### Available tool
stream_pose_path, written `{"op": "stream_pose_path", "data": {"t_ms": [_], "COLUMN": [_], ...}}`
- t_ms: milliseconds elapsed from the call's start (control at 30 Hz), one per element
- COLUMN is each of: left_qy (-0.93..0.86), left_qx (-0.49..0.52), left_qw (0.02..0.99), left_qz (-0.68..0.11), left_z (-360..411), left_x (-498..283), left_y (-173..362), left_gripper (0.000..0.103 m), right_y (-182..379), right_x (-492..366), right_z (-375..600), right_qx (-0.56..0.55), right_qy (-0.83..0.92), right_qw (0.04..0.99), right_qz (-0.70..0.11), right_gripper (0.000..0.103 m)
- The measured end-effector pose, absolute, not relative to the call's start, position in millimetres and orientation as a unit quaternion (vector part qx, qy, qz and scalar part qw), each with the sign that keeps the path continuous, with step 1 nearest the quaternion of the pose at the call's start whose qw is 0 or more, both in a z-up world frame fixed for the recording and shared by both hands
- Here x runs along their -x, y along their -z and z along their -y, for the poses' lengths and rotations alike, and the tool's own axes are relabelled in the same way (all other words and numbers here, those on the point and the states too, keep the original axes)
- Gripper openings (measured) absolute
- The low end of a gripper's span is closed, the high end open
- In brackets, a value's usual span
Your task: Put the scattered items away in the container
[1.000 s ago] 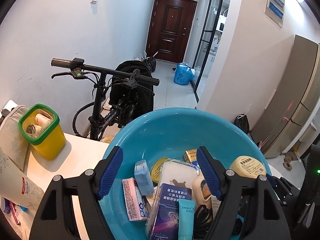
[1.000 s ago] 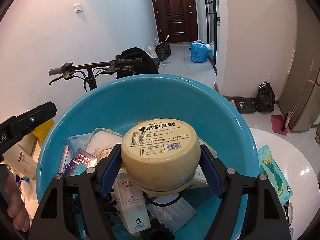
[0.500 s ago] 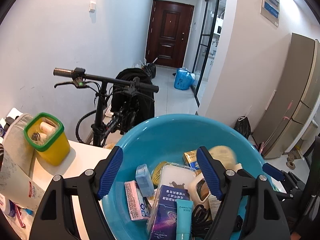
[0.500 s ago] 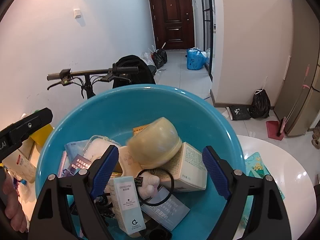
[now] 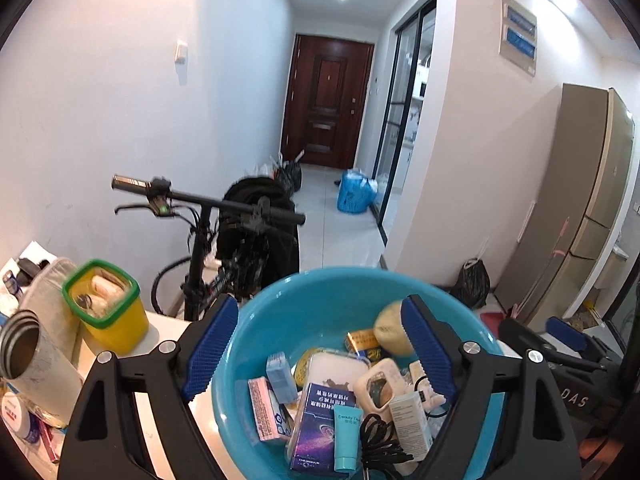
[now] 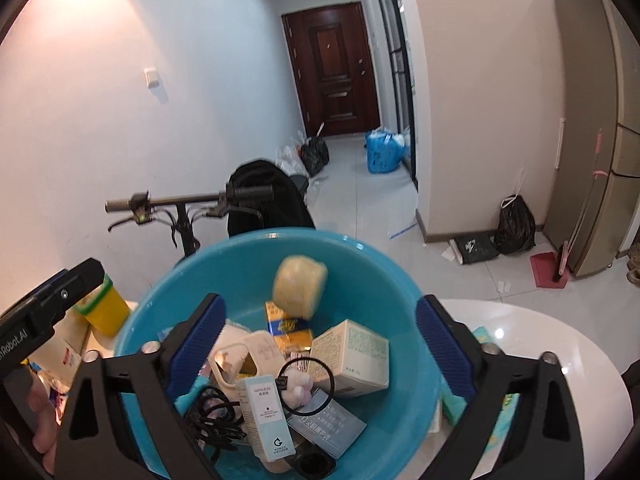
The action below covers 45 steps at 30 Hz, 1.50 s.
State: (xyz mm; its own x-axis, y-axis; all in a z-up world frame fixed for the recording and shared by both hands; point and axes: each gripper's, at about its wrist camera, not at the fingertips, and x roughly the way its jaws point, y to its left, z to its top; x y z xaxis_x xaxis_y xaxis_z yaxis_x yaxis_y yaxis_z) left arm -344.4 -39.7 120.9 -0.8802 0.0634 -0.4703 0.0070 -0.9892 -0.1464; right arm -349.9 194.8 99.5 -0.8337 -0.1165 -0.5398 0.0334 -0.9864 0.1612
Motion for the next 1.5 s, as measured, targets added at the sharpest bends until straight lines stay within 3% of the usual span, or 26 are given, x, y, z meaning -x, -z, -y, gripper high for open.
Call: {"op": "stream_pose_path", "data": {"t_ms": [300,633,700,767,967,1500], "left_qy": [-0.975,-0.99,-0.992,-0.994,-0.998,-0.988], "left_qx": [0.189,0.113,0.097,0.074,0.016,0.002], "left_qw": [0.042,0.024,0.022,0.014,-0.011,0.02], "left_qz": [0.108,0.086,0.083,0.076,0.052,0.154], "left_z": [46,40,40,39,34,69], "left_x": [306,257,246,234,204,169], "left_y": [-156,-189,-196,-201,-214,-232], "left_gripper": [0.086,0.088,0.091,0.103,0.103,0.103], "right_y": [-138,-170,-174,-179,-193,-218], "right_x": [317,275,268,260,234,164], "right_z": [-195,-191,-191,-190,-183,-161], "right_qx": [-0.225,-0.166,-0.158,-0.146,-0.114,-0.013], "right_qy": [0.971,0.983,0.984,0.986,0.99,0.995], "right_qw": [0.037,0.051,0.053,0.057,0.066,0.096], "right_qz": [0.067,0.064,0.065,0.063,0.053,0.034], "right_gripper": [0.102,0.102,0.102,0.102,0.102,0.102]}}
